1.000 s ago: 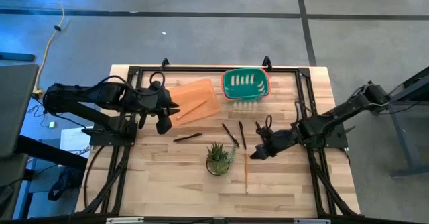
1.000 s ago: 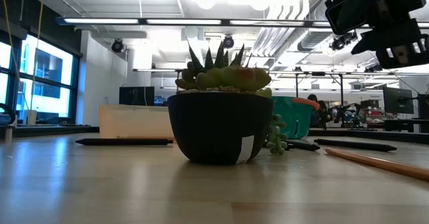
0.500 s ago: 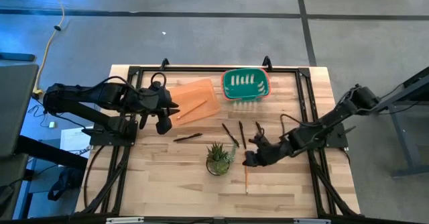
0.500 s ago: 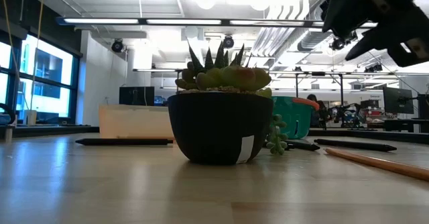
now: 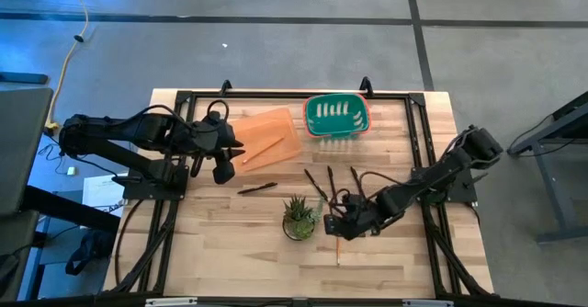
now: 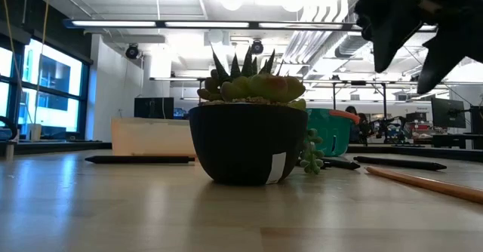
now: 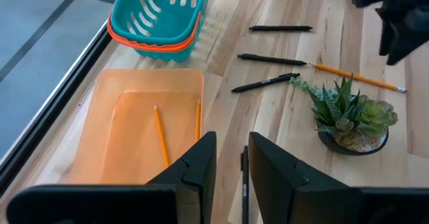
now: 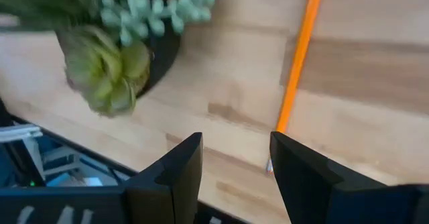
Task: Sort pens & pencils
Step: Put the orange pencil into the orange bin
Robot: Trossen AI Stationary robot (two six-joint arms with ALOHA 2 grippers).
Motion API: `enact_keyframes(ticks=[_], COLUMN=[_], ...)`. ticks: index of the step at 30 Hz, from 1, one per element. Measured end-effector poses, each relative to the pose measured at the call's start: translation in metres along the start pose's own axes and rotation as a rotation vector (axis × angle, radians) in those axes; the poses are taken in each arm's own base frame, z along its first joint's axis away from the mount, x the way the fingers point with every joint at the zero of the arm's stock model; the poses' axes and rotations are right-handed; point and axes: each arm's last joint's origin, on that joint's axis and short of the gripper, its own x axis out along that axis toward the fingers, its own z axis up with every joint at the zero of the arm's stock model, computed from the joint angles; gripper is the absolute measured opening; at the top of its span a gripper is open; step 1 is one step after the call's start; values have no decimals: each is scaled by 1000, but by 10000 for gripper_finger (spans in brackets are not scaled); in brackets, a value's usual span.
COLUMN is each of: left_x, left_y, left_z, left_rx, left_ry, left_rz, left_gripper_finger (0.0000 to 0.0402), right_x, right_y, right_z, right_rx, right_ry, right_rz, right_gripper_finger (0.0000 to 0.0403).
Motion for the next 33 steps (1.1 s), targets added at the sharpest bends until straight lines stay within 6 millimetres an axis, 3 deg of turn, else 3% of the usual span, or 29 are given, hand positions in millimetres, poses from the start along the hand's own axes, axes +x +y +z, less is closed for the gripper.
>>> enact_keyframes(ticks=[6,15,33], left_x=[0,-11,-42], left_y=[0,5,21], left_z=[0,-3,-10], left_rx=[8,6,-33], left_ry=[0,-17,-134], left_rz=[0,-4,50], left_gripper_finger=[76,76,76], right_x=[9,14,21], right_y=[9,-4,-3], right_z=[-5,-13,-13], right_rx=[30,138,201], right_ry=[12,4,-19], right_rz=[-23,-146,-120], right_gripper_finger=[165,165,165])
